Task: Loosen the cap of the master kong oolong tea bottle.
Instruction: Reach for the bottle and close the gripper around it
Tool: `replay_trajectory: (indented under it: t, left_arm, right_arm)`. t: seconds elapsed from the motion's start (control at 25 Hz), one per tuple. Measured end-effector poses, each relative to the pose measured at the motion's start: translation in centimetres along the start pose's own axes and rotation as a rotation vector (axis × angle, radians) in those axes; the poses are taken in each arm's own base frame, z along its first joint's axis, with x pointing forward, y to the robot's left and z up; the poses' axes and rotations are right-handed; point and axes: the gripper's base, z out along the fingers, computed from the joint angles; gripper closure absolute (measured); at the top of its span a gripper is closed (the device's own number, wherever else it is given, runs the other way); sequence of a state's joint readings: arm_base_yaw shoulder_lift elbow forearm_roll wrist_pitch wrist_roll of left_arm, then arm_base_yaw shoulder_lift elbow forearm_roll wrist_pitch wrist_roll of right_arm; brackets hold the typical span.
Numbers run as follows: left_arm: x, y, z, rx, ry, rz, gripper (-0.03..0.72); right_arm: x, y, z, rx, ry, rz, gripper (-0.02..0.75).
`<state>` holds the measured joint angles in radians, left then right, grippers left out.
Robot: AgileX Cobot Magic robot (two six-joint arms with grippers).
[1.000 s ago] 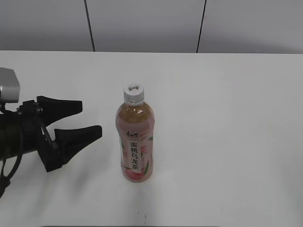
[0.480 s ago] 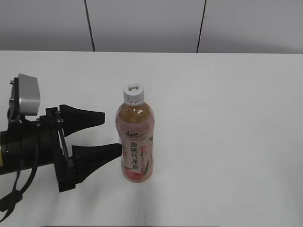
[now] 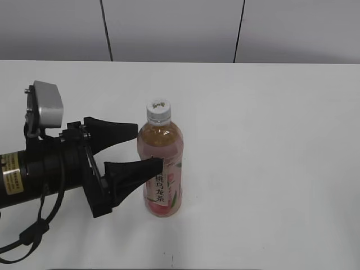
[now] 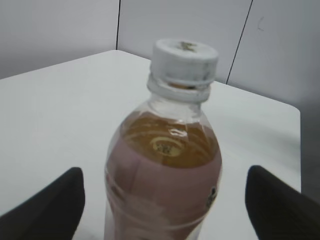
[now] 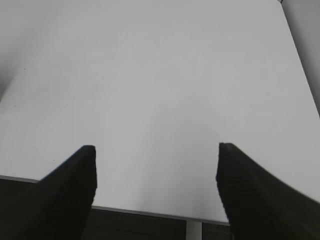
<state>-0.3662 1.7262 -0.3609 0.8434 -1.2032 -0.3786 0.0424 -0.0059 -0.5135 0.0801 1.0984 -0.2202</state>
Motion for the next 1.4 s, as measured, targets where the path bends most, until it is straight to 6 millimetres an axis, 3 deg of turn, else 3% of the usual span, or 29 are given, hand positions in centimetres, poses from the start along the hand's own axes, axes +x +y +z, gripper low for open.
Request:
replay_trajectory:
  t: [0.24, 0.8, 1.16, 1.4]
  left_arm:
    - [-0.4, 0.3, 0.3, -0.004, -0.013, 0.009, 0.095]
    - [1.0, 1.5, 1.9, 0.034, 0.030, -0.009, 0.095]
    - [0.4, 0.3, 3.8, 0.069, 0.004, 0.005, 0.097]
    - [0.3, 0.4, 3.9, 0.055, -0.007, -0.002, 0.104]
  right_arm:
    - [0.0, 0.0, 0.0, 0.000, 0.000, 0.000, 0.172]
    - [0.0, 0.0, 0.0, 0.000, 0.000, 0.000, 0.172]
    - [0.0, 0.0, 0.0, 0.000, 0.000, 0.000, 0.172]
    - [0.0, 0.0, 0.0, 0.000, 0.000, 0.000, 0.172]
